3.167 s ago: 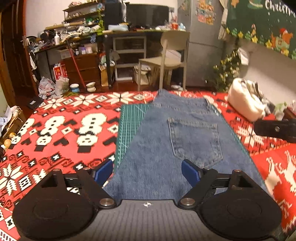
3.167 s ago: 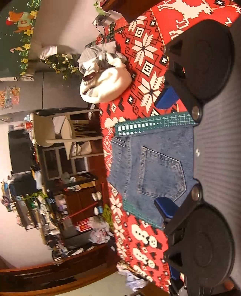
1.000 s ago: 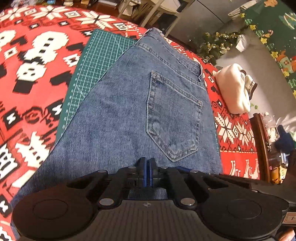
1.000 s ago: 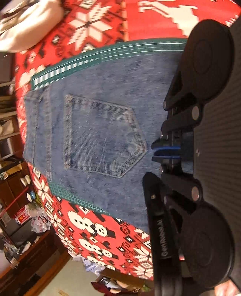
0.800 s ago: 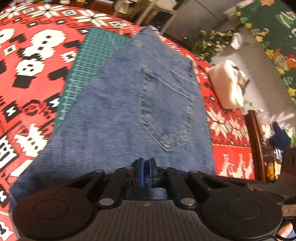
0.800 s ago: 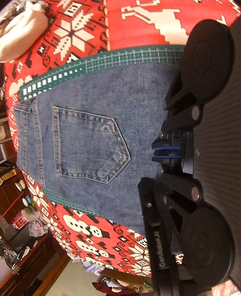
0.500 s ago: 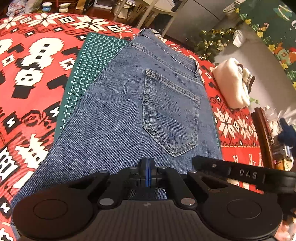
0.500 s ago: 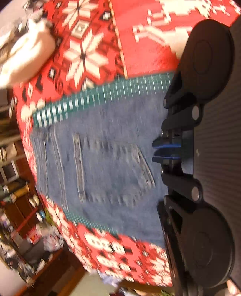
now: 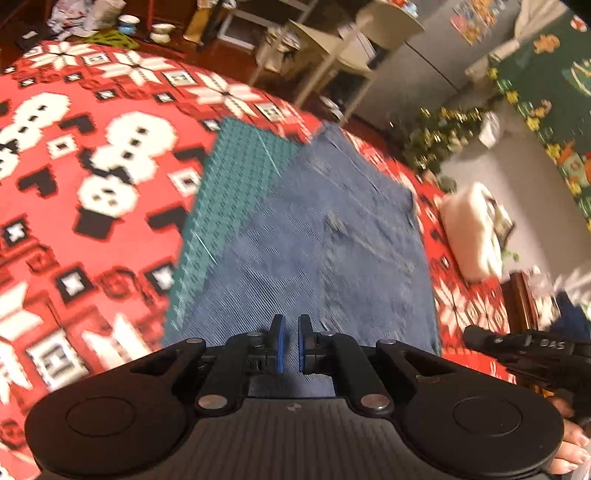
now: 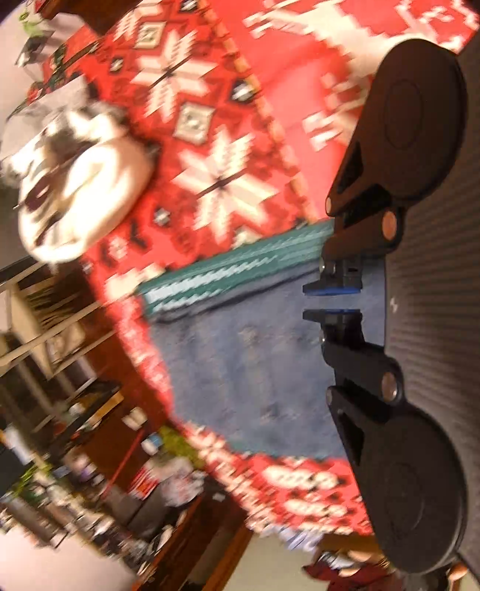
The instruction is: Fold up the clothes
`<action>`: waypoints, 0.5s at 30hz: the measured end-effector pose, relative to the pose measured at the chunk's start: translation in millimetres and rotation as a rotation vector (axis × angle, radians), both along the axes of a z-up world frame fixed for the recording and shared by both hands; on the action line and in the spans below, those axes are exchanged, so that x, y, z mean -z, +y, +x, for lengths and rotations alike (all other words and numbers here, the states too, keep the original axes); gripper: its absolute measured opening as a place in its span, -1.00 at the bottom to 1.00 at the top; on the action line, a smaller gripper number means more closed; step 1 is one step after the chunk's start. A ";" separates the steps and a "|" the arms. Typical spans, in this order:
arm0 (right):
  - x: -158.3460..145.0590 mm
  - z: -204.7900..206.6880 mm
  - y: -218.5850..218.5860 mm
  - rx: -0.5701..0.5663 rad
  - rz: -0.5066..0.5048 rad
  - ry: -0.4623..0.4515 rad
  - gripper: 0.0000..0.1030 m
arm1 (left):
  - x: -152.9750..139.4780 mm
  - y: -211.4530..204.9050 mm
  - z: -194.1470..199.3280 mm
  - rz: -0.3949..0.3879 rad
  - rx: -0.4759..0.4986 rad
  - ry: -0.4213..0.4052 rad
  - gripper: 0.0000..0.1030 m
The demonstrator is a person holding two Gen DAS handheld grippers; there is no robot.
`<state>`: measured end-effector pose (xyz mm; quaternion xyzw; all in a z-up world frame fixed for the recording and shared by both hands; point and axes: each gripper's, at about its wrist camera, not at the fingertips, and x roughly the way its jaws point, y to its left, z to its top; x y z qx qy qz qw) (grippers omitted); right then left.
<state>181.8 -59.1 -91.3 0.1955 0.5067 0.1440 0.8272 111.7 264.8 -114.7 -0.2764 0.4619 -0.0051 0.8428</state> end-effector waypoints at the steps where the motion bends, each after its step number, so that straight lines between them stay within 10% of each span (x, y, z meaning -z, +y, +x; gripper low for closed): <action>1: -0.4 5.9 3.2 0.002 0.016 -0.015 -0.82 | 0.3 3.8 3.3 0.007 -0.017 0.000 -0.91; 15: 43.8 49.4 35.5 -0.018 -0.079 0.028 -0.86 | 18.0 1.2 48.6 0.042 0.015 0.004 -0.95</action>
